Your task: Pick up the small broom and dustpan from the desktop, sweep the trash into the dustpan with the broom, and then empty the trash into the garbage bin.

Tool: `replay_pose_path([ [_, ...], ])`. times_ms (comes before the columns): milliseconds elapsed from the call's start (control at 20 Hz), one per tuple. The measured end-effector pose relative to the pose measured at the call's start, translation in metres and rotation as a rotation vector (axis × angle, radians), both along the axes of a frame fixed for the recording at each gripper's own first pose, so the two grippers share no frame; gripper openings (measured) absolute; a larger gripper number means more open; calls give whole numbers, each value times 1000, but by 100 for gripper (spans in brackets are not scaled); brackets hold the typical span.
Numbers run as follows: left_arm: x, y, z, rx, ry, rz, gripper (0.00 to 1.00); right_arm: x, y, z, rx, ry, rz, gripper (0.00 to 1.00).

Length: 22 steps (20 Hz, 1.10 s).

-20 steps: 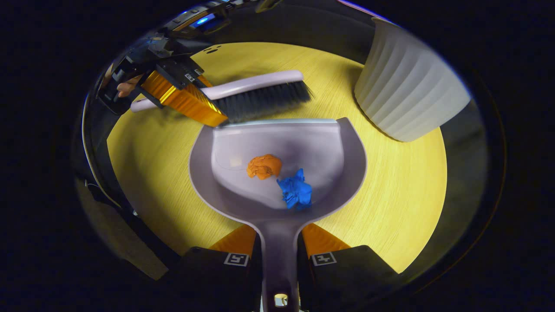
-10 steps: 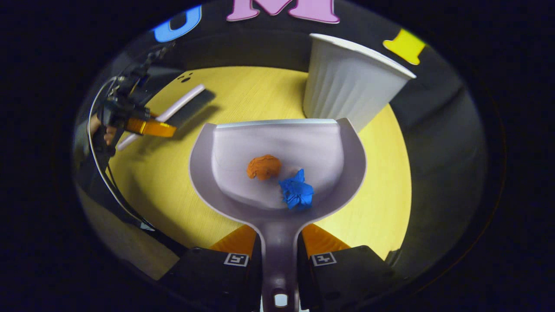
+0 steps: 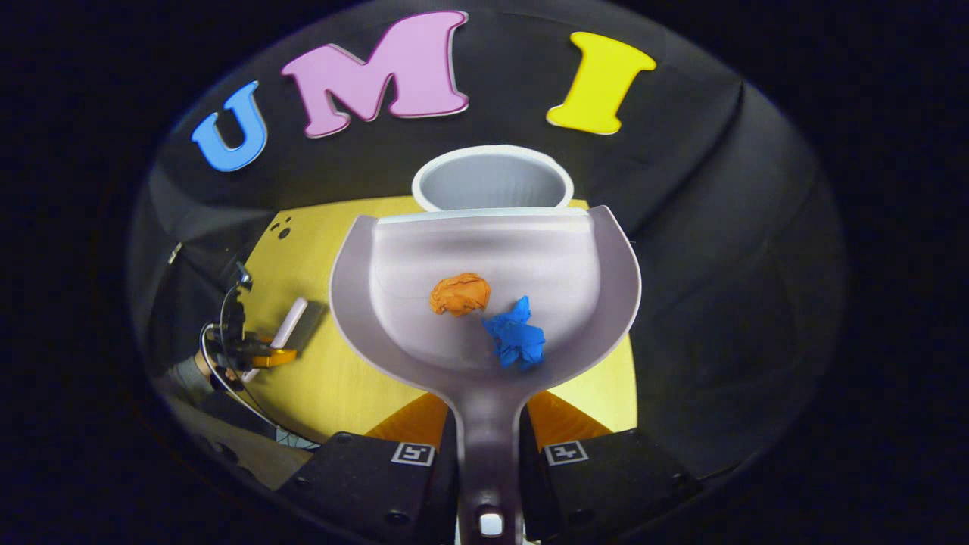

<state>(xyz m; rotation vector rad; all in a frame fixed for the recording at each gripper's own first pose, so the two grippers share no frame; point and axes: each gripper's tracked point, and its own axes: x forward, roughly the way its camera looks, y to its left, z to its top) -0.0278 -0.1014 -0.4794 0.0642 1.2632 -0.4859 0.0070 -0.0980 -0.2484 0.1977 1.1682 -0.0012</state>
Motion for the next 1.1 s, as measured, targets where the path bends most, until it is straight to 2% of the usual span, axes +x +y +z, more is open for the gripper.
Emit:
replay_pose_path([
  [100, -1, -4, 3, -10, -8, -6, 26, 24, -42, 3, -93, 5, 14, 37],
  [150, -1, -6, 3, -13, -13, -11, 26, 36, -59, 4, -141, 10, 32, 42],
  [200, -2, -8, 4, -14, -17, -15, 26, 46, -68, 3, -178, 20, 53, 37],
  [350, -3, -12, 5, -15, -25, -27, 26, 78, -96, 3, -259, 68, 131, 37],
  [600, -9, -9, 5, -9, -26, -16, 24, 121, -111, -1, -382, 201, 344, 37],
  [650, -10, -8, 5, -7, -23, -8, 26, 127, -114, -4, -412, 241, 400, 42],
  [700, -11, -6, 5, -6, -21, 0, 26, 133, -118, -4, -449, 285, 457, 37],
  [800, -15, -2, 4, -4, -19, 15, 26, 143, -122, -2, -497, 347, 532, 37],
  [1050, -22, 4, 2, -5, -9, 39, 26, 151, -118, -10, -488, 365, 555, 37],
  [1100, -22, 4, 2, -2, -9, 37, 26, 152, -117, -11, -493, 360, 558, 33],
])
